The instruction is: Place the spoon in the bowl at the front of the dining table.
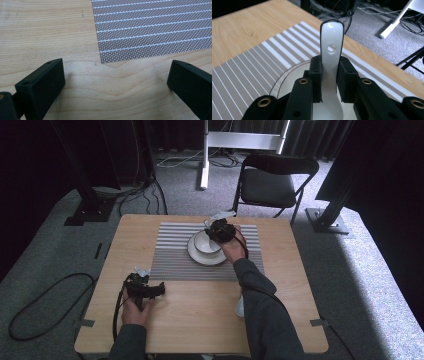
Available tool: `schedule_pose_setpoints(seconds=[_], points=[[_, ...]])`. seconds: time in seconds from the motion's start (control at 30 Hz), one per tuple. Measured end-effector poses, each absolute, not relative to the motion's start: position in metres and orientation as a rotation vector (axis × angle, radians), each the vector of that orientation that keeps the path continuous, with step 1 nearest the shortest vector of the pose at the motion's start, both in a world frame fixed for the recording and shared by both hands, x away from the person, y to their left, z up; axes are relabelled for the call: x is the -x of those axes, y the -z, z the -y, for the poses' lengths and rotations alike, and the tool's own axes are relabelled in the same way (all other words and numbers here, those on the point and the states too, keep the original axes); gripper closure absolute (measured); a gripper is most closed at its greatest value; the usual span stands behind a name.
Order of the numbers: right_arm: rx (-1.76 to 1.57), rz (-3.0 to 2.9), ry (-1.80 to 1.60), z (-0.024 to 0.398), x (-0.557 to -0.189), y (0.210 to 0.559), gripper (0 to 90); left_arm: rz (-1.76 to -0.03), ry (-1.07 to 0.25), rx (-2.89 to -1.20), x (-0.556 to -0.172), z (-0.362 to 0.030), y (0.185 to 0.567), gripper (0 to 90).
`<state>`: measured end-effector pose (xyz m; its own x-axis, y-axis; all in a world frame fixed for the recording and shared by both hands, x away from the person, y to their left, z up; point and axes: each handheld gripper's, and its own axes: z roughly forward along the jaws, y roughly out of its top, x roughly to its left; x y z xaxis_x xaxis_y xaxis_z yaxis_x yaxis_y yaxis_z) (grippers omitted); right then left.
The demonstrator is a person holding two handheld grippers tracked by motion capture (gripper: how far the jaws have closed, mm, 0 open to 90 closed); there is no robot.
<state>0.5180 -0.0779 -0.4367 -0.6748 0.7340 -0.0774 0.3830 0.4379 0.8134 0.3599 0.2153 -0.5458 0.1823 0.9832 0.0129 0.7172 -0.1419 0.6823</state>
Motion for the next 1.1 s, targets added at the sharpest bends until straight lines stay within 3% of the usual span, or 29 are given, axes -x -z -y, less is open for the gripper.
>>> schedule_pose_setpoints(seconds=[0.6,1.1], points=[[-0.784,-2.387,-0.949,0.029,-0.511,0.458,74.9,-1.593,-0.644,-1.920,-0.360,-0.215,0.546,1.7],[-0.889,-2.427,-0.952,0.031,-0.519,0.474,78.6,-1.591,-0.645,-1.922,-0.360,-0.215,0.546,1.7]])
